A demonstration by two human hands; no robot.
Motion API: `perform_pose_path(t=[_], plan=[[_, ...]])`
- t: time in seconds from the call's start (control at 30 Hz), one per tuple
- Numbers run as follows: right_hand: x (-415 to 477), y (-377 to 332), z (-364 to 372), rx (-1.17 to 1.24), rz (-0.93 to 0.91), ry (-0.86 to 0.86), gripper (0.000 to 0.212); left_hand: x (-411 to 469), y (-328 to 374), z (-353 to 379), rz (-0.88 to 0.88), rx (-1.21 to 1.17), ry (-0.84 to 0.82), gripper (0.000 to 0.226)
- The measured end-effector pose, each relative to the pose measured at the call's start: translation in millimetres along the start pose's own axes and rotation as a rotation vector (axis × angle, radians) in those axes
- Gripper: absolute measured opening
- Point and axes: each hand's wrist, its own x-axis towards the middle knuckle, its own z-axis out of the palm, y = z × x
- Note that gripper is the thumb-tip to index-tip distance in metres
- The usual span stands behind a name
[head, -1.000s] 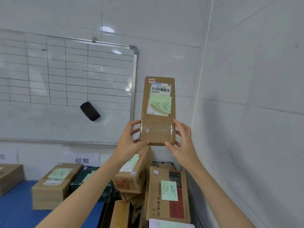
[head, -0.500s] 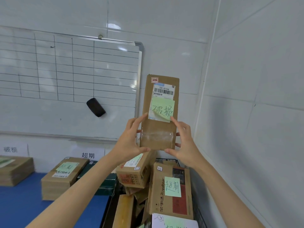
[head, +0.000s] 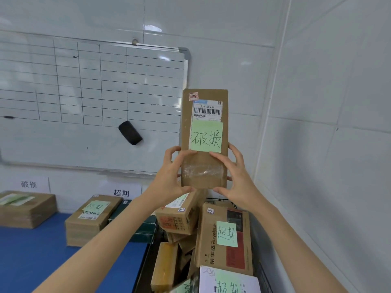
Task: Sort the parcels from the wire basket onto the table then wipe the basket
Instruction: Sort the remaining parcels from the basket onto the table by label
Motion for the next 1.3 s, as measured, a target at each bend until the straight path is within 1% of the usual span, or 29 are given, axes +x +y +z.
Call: perform_pose_path(t=[0.13,0.27,0.33,0.43,0.53,0.7,0.9,1.03,1.13,1.3], plan=[[-3.2,-3.0,-2.0,0.015,0.005,0.003,0.092,-3.9,1.8,0.9,0.002,-0.016,0.006,0.090],[-8.5,-9.1,-2.1,0.036,0.013,0.018,0.089,-9.4,7.1,-2.5,0.014,0.030,0.010,0.088],[-11.7,-13.6,-2.7,0.050,0.024,0.013,0.096,-13.8,10.2,-5.6,0.021,0.046,0.007,0.094],[-17.8,-20.8,-2.4,0.076,0.040,-0.017,0.106,-23.0,14.5,-11.2,0.016,0.089,-0.006,0.109],[-24.6,-27.1,2.2,0.088,0.022,-0.039,0.104,-35.3,18.0,-14.9,-0.002,0.117,-0.002,0.110],[-39.3,-39.1,19.2,0.126,0.019,-0.095,0.098,-67.4,17.4,-23.7,-0.095,0.072,0.005,0.103],[-52.3,-60.3,54.3,0.178,0.033,-0.174,0.098,-115.2,19.7,-47.0,-0.197,0.124,0.005,0.101],[-51.4,-83.3,76.5,0.209,0.002,-0.237,0.098,-143.2,19.5,-73.1,-0.285,0.143,0.012,0.099],[-44.2,-105.0,93.4,0.225,-0.030,-0.285,0.097,-160.1,16.7,-97.2,-0.323,0.191,0.033,0.100],[-28.4,-145.3,130.9,0.226,-0.105,-0.314,0.096,-189.0,9.0,-142.5,-0.368,0.188,0.100,0.101]])
